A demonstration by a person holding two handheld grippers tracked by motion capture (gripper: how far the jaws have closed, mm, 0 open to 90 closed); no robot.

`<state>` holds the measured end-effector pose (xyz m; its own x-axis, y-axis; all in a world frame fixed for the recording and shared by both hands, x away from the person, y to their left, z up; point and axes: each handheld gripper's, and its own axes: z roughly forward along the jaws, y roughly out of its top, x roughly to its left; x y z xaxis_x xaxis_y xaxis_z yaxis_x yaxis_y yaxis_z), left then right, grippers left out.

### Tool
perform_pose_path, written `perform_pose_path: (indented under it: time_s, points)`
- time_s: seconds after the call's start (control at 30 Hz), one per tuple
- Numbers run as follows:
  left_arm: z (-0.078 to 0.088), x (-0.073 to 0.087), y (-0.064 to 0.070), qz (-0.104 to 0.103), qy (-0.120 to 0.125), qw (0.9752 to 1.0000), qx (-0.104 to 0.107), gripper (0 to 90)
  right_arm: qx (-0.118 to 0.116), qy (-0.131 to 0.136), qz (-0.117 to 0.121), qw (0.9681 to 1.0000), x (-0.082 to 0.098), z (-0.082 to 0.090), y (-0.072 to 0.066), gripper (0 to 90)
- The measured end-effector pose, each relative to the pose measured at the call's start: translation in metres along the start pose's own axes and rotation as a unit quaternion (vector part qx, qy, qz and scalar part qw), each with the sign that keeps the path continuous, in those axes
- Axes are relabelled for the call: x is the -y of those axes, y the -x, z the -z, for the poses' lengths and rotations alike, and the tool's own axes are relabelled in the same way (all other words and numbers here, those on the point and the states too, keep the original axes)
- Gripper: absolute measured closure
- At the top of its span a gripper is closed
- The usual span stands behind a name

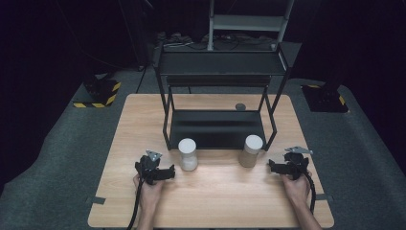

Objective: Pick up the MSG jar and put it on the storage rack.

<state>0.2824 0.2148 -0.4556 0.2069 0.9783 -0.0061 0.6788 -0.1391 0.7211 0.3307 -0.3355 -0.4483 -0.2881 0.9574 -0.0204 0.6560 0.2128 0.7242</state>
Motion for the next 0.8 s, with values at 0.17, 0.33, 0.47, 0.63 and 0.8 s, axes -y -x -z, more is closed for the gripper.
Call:
perform_pose_path:
  time_s: [0.17,0.33,0.47,0.63,0.8]
  points:
    - [0.000,0.000,0.000,0.000,0.000,1.0000,0.000,0.5,0.000,0.000,0.000,1.0000,0.000,0.000,0.000,0.1]
    - [0.000,0.000,0.000,-0.001,0.000,1.0000,0.001,0.5,0.000,0.000,0.000,1.0000,0.000,0.000,0.000,0.1]
    - [0.003,-0.002,-0.007,-0.010,-0.009,0.9998,0.018,0.8,0.000,0.000,0.000,1.0000,0.000,0.000,0.000,0.1]
    - [0.011,-0.004,-0.015,-0.009,-0.010,0.9987,0.050,0.8,0.000,0.000,0.000,1.0000,0.000,0.000,0.000,0.1]
    - [0.019,-0.002,-0.018,-0.013,0.001,0.9971,0.075,1.2,0.000,0.000,0.000,1.0000,0.000,0.000,0.000,0.1]
